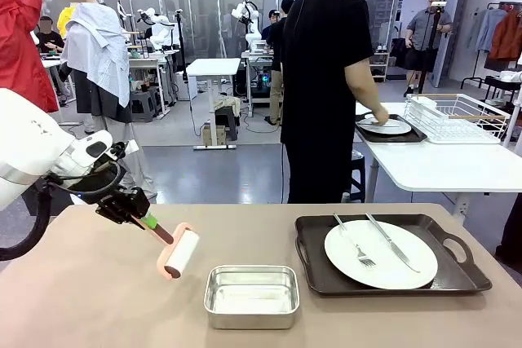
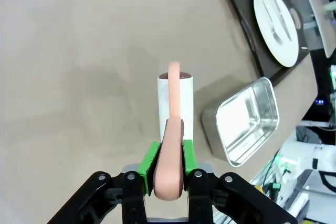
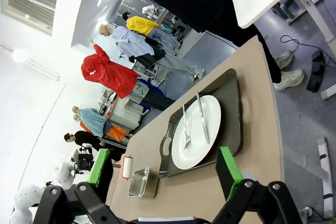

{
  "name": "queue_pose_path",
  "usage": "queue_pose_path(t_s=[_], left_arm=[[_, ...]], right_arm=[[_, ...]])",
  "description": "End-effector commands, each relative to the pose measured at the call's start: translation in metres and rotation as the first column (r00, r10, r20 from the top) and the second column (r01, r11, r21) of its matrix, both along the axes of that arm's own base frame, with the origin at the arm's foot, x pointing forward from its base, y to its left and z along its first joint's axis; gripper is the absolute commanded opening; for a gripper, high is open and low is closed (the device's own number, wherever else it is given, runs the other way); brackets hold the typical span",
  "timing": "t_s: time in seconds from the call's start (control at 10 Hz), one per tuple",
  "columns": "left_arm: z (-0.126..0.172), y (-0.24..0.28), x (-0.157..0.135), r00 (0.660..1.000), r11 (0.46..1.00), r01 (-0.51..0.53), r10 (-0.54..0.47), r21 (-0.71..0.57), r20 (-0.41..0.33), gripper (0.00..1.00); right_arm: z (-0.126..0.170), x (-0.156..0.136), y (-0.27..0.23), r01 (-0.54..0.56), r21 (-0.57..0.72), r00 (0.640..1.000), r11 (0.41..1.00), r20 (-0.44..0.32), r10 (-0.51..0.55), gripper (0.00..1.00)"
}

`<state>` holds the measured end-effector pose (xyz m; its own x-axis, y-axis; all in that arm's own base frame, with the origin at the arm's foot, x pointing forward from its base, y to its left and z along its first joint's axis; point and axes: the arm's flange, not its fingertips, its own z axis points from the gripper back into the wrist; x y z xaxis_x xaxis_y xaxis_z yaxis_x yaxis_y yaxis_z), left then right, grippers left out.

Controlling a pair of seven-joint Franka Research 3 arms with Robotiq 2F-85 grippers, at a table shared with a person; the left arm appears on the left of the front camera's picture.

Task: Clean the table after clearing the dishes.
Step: When the left (or right) Handle tray is removed, use the left hand (or right hand) to clean the left (or right) side of the table with the Lint Roller.

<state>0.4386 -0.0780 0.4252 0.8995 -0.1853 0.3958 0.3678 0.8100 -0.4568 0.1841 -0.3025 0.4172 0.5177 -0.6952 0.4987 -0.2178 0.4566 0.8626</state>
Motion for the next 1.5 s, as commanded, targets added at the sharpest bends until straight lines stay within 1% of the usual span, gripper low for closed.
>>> queue_pose_path(t_s=[0.0,0.1,0.2,0.3,0.4,0.5,0.6,0.7,0.8,0.9,1.0,1.2,1.3,1.4], left_arm=[[0.006,0.004,0.002,0.997,0.997,-0.074,0.073,-0.030,-0.037,0.00],[0.006,0.004,0.002,0.997,0.997,-0.074,0.073,-0.030,-0.037,0.00],[0.000,0.003,0.001,0.999,0.999,-0.034,0.034,-0.010,-0.019,0.23],[-0.001,0.012,0.016,0.993,0.990,-0.116,0.113,-0.078,-0.041,0.23],[-0.007,0.021,0.029,0.981,0.971,-0.181,0.168,-0.156,-0.093,0.23],[-0.020,0.028,0.039,0.976,0.963,-0.176,0.145,-0.202,-0.161,0.23],[-0.030,0.031,0.046,0.969,0.955,-0.203,0.164,-0.217,-0.186,0.23],[-0.038,0.033,0.052,0.962,0.950,-0.192,0.133,-0.245,-0.237,0.23],[-0.047,0.032,0.059,0.954,0.951,-0.185,0.114,-0.248,-0.277,0.23],[-0.055,0.031,0.066,0.945,0.948,-0.201,0.122,-0.247,-0.302,0.23],[-0.063,0.030,0.072,0.940,0.946,-0.198,0.109,-0.257,-0.325,0.23],[-0.088,0.043,0.077,0.926,0.942,-0.223,0.125,-0.250,-0.355,0.23],[-0.102,0.055,0.078,0.918,0.933,-0.225,0.105,-0.282,-0.383,0.23],[-0.116,0.067,0.080,0.917,0.930,-0.209,0.079,-0.303,-0.390,0.23]], right_arm=[[0.001,-0.002,0.004,0.005,-0.006,1.000,1.000,0.026,-0.005,1.00],[0.001,-0.002,0.004,0.005,-0.006,1.000,1.000,0.026,-0.005,1.00],[0.001,-0.002,0.004,0.005,-0.006,1.000,1.000,0.026,-0.005,1.00],[0.001,-0.002,0.004,0.005,-0.006,1.000,1.000,0.026,-0.005,1.00],[0.001,-0.002,0.004,0.005,-0.006,1.000,1.000,0.026,-0.005,1.00],[0.001,-0.002,0.004,0.005,-0.006,1.000,1.000,0.026,-0.005,1.00],[0.001,-0.002,0.004,0.005,-0.006,1.000,1.000,0.026,-0.005,1.00],[0.001,-0.002,0.004,0.005,-0.006,1.000,1.000,0.026,-0.005,1.00],[0.001,-0.002,0.004,0.005,-0.006,1.000,1.000,0.026,-0.005,1.00],[0.001,-0.002,0.004,0.005,-0.006,1.000,1.000,0.026,-0.005,1.00],[0.001,-0.002,0.004,0.005,-0.006,1.000,1.000,0.026,-0.005,1.00],[0.001,-0.002,0.004,0.005,-0.006,1.000,1.000,0.026,-0.005,1.00],[0.001,-0.002,0.004,0.005,-0.006,1.000,1.000,0.026,-0.005,1.00],[0.001,-0.002,0.004,0.005,-0.006,1.000,1.000,0.026,-0.005,1.00]])
